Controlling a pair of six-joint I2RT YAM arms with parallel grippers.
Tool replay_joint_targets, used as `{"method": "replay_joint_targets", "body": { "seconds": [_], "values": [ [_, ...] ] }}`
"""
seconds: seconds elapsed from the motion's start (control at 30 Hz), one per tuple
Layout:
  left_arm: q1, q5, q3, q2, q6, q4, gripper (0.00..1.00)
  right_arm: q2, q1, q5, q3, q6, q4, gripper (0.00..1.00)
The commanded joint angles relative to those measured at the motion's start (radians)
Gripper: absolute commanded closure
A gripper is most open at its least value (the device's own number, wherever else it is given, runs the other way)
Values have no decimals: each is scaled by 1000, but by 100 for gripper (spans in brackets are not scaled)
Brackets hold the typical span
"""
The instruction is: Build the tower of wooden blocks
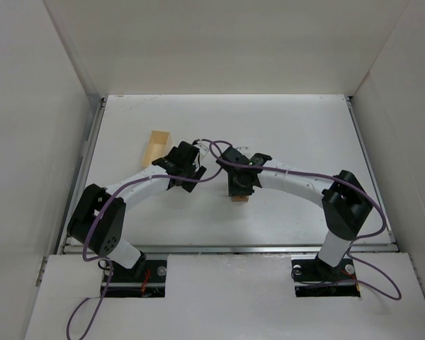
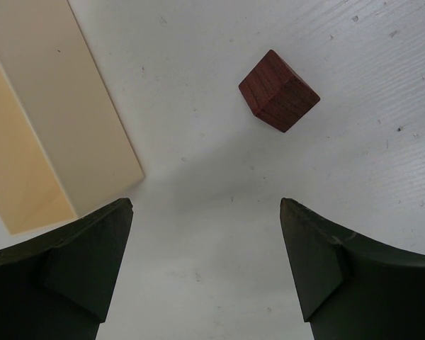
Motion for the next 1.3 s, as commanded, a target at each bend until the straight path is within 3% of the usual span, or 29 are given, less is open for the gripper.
{"method": "replay_joint_targets", "body": {
  "seconds": [0.0, 1.27],
  "values": [
    [4, 2, -4, -45, -11, 9, 18, 3, 7, 1, 32, -1, -8, 64],
    [4, 2, -4, -45, -11, 9, 18, 10, 7, 70, 91, -1, -44, 60]
  ]
}}
